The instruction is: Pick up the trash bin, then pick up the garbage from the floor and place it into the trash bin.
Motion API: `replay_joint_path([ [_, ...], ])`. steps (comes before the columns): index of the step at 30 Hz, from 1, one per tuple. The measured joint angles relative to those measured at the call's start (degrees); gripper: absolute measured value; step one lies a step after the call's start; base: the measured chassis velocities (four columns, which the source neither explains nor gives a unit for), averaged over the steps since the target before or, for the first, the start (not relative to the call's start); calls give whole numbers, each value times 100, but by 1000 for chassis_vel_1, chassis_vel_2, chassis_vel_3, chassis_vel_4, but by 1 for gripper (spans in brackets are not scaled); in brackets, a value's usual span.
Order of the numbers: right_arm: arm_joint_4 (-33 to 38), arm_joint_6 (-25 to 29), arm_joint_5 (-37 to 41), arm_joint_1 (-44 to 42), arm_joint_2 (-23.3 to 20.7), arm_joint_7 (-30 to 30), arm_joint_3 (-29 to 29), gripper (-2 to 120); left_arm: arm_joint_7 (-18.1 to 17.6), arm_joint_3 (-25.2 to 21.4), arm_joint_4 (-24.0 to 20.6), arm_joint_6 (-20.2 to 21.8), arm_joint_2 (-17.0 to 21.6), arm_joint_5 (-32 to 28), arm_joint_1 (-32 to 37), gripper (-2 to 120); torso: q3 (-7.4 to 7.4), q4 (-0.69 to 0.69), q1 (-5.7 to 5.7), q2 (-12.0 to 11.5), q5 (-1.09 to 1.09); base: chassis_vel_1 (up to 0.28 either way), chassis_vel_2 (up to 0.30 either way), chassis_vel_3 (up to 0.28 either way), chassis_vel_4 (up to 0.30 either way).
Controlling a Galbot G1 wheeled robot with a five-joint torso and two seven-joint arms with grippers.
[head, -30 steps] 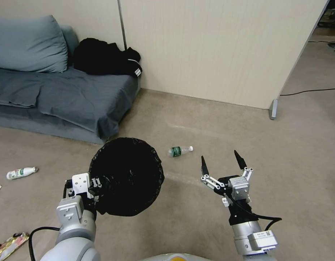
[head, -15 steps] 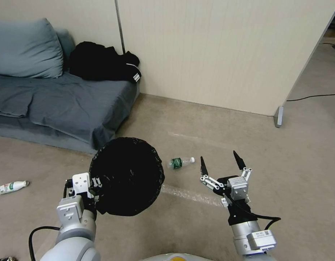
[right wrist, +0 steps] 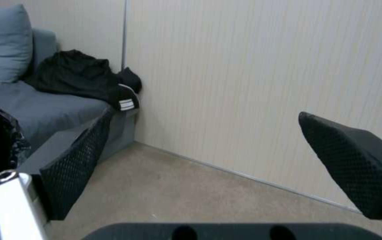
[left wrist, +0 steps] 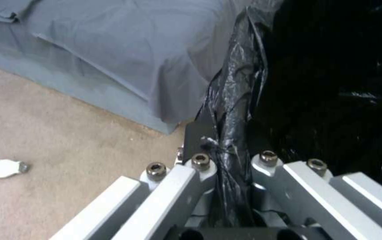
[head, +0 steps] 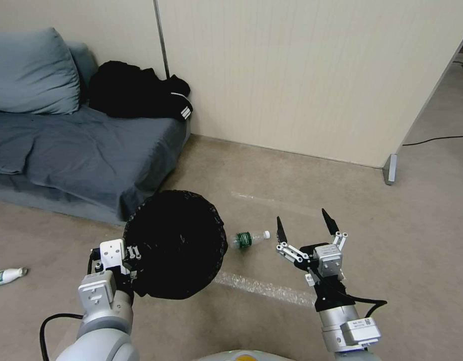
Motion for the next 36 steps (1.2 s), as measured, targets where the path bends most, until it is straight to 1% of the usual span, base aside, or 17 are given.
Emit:
replay_joint_path([
  [9,-54,0,271,171,0,-3,160,100,-10,3,45,0,29,-40,-80,2,0,0,0,0,0,-43,35,30,-33],
  [11,-91,-83,424,331,-120,-30,272,100,-18,-5,107,0,87,-89,-151,2,0,-2,0,0,0,0,0,0,0],
  [12,-139,-185,551,494,-303,-59,345,100,-35,-21,134,-2,111,-119,-169,2,0,-2,0,0,0,0,0,0,0],
  [13,-139,-185,551,494,-303,-59,345,100,-35,-21,134,-2,111,-119,-169,2,0,-2,0,0,0,0,0,0,0],
  [17,-592,-479,978,1324,-1268,-112,532,100,-65,-169,171,-20,169,-195,-156,2,0,0,0,0,2,0,0,0,0],
  [18,-592,-479,978,1324,-1268,-112,532,100,-65,-169,171,-20,169,-195,-156,2,0,0,0,0,2,0,0,0,0],
  [21,-1343,-555,1248,2058,-2105,-358,447,100,-66,-310,179,-36,174,-221,-88,2,0,0,0,0,4,0,0,0,0],
  [22,-1735,-559,1329,2358,-2540,-519,304,100,-70,-356,181,-44,160,-220,-61,2,0,0,0,0,2,0,0,0,0],
  [23,-1735,-559,1329,2358,-2540,-519,304,100,-70,-356,181,-44,160,-220,-61,2,0,0,0,0,2,0,0,0,0],
  [26,-2679,-552,1394,3338,-3411,-916,-315,100,-54,-434,200,-67,115,-198,7,2,0,-1,0,0,-1,0,0,0,0],
  [27,-2928,-533,1395,3640,-3559,-1020,-582,100,-48,-449,216,-80,95,-180,23,2,1,0,0,0,-1,0,0,0,0],
  [28,-2928,-533,1395,3640,-3559,-1020,-582,100,-48,-449,216,-80,95,-180,23,2,1,0,0,0,-1,0,0,0,0],
  [29,-3227,-491,1394,3989,-3680,-1152,-891,100,-42,-457,231,-91,79,-162,30,2,1,0,0,0,4,0,0,0,0],
  [31,-3866,-353,1369,4673,-3844,-1451,-1544,100,-43,-465,264,-115,37,-116,33,2,0,4,0,0,-3,0,0,0,0],
  [32,-3866,-353,1369,4673,-3844,-1451,-1544,100,-43,-465,264,-115,37,-116,33,2,0,4,0,0,-3,0,0,0,0],
  [34,-4390,-210,1282,5126,-3878,-1745,-2085,100,-42,-463,288,-130,-3,-87,32,2,1,0,0,0,5,0,0,0,0],
  [36,-4815,-31,1150,5488,-3882,-2081,-2531,100,-43,-459,304,-141,-21,-66,31,2,0,1,1,0,-2,0,0,0,0],
])
